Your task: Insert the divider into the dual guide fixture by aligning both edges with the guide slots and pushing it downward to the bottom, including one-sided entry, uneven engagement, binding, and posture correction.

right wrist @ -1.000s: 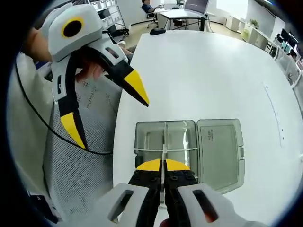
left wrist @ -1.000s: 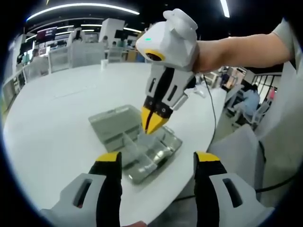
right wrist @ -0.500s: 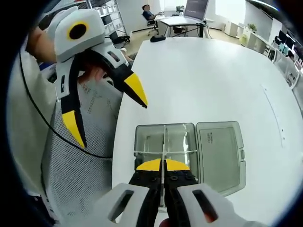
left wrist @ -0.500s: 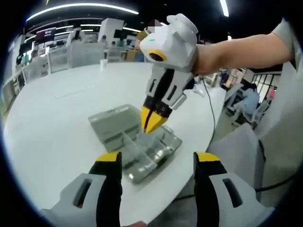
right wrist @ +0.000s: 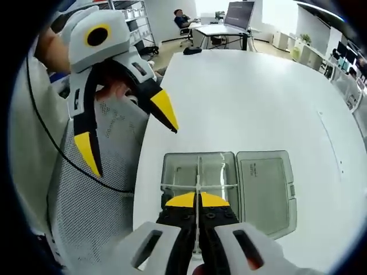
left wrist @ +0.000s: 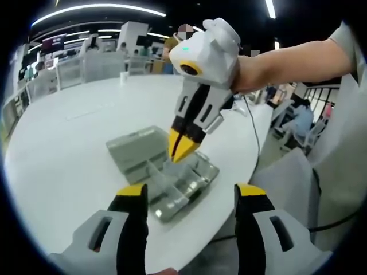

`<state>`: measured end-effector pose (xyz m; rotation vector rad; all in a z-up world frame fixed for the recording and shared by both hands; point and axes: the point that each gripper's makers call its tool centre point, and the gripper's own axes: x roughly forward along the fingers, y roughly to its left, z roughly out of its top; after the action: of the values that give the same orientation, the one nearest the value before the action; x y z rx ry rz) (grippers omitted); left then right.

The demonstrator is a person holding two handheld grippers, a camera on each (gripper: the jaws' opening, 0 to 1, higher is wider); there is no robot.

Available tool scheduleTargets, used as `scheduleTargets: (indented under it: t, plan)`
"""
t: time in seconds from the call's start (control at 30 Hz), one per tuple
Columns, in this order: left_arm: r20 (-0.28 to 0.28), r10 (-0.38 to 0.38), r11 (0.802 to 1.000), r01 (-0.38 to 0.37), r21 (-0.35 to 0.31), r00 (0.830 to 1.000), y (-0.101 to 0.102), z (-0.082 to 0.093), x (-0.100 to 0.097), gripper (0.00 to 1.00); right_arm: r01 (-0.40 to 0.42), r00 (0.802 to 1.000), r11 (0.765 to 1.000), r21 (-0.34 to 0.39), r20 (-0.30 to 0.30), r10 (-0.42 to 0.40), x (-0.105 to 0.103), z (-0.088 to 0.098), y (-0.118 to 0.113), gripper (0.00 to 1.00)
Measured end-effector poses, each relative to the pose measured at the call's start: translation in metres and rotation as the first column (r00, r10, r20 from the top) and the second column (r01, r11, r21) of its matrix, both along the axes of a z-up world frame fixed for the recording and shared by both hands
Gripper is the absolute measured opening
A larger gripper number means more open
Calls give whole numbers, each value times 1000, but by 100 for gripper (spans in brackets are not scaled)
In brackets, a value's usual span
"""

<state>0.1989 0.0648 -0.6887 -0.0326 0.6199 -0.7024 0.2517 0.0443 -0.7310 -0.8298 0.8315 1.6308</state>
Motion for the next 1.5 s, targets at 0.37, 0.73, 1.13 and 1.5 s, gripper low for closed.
scheduleTargets:
  t: [0.37, 0.73, 1.13, 1.5]
  plan:
    - [0, -11, 1000, 11, 13, 1000, -2, 4, -1, 59, 53, 999, 997, 55, -9, -53, -2, 0, 1, 0]
    - [3, -25, 999, 25, 27, 1000, -1, 5, -1, 59, 56, 998, 998, 15, -3, -56, 0, 0, 5, 0]
    - [6, -33, 999, 33, 29, 999, -2, 6, -1, 59, 62, 998, 998, -17, -24, -63, 2, -2, 3, 0]
    - [6, -34, 999, 34, 34, 999, -2, 6, -1, 59, 21, 1000, 999, 42, 0, -21, 1, -1, 2, 0]
